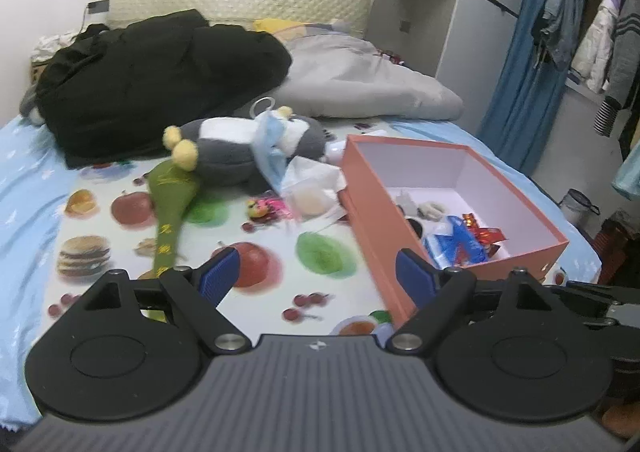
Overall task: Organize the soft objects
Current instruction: 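Withdraw both tools from the box toward the remaining items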
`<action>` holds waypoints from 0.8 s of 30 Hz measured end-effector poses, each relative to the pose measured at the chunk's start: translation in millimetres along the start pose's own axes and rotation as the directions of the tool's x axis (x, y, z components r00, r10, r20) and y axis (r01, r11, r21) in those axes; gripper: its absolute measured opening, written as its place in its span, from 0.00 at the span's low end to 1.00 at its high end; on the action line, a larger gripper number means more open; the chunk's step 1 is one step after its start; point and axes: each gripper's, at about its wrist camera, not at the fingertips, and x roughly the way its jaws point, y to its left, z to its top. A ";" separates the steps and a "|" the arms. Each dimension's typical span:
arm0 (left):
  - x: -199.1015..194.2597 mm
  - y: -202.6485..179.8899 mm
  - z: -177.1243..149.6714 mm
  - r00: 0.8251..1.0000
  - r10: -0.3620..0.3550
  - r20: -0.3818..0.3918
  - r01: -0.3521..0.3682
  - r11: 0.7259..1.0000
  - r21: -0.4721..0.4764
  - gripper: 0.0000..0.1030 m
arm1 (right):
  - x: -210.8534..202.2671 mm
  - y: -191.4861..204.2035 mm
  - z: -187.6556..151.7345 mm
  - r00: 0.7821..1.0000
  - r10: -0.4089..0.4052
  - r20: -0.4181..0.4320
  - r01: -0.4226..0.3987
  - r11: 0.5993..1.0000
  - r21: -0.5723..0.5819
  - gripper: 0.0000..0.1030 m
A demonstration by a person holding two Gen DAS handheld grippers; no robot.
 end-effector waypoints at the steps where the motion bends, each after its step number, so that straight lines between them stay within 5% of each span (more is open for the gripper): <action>1: -3.0 4.0 -2.6 1.000 0.006 0.002 -0.006 1.000 -0.007 0.85 | 1.5 4.8 -1.9 1.000 0.007 -0.007 -0.007 1.000 -0.006 0.44; 10: -13.7 34.6 -21.7 0.999 0.044 0.016 -0.042 0.994 -0.098 0.85 | 2.8 27.6 -10.6 0.998 0.060 -0.022 -0.062 0.995 -0.073 0.44; 24: 27.4 70.0 -16.9 0.999 0.036 0.023 -0.031 0.981 -0.192 0.85 | 40.2 21.7 9.5 0.998 0.017 -0.060 -0.022 0.995 -0.094 0.44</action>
